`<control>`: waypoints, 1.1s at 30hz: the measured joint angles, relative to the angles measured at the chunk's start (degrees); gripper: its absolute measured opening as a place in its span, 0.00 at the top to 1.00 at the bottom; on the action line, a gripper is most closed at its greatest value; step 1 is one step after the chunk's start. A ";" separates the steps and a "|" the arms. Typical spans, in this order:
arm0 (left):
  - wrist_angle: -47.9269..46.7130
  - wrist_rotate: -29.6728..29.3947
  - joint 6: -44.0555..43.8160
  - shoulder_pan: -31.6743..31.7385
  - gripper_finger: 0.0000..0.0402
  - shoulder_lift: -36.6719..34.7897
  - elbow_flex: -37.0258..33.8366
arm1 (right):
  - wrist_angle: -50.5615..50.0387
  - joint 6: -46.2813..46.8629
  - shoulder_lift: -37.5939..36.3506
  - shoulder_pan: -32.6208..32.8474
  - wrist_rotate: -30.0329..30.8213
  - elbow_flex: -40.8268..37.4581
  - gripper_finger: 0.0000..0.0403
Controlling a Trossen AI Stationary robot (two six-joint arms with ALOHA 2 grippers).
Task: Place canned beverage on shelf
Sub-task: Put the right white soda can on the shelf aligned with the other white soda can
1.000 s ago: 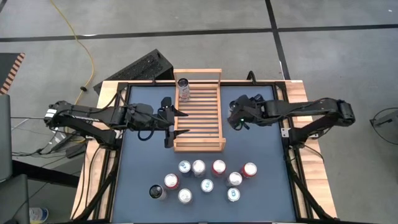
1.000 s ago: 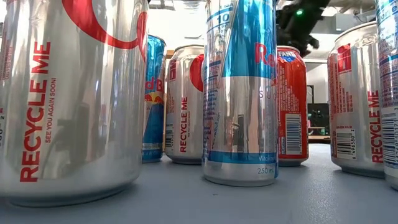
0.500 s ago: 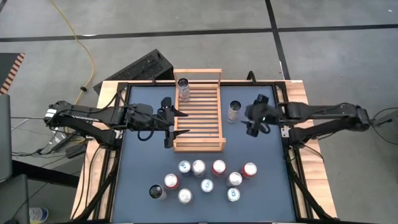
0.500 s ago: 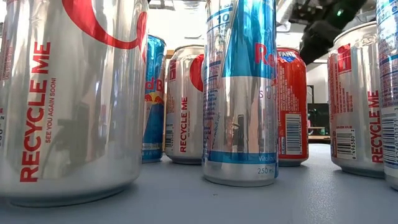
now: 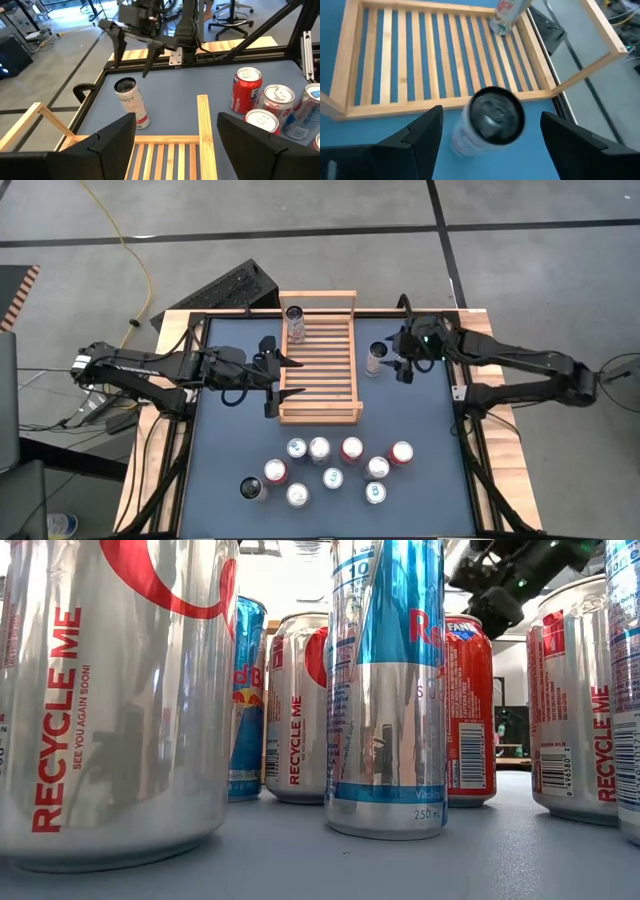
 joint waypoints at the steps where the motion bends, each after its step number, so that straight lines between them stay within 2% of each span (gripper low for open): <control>1: -0.01 0.00 -0.02 0.00 0.33 0.00 0.00 | 0.73 -0.33 0.68 -0.89 -1.63 0.04 0.22; 5: -0.08 0.00 -0.76 0.00 0.33 0.00 0.00 | 1.93 -1.91 4.00 -2.65 -5.39 0.01 0.22; 13: -0.10 0.00 -1.09 0.00 0.33 0.02 0.00 | 3.23 -6.28 8.42 -4.94 -6.10 0.03 0.22; 21: 0.04 0.00 -1.26 0.02 0.33 0.02 0.00 | 4.79 -6.41 11.81 -6.27 -8.39 0.03 0.23; 28: 0.00 0.00 -1.79 0.02 0.33 0.34 0.02 | 4.08 0.35 12.10 -6.25 -8.18 0.03 0.36; 33: 0.04 0.01 -1.17 0.02 0.33 1.50 0.04 | 4.00 9.33 12.04 -4.95 -4.25 0.14 0.49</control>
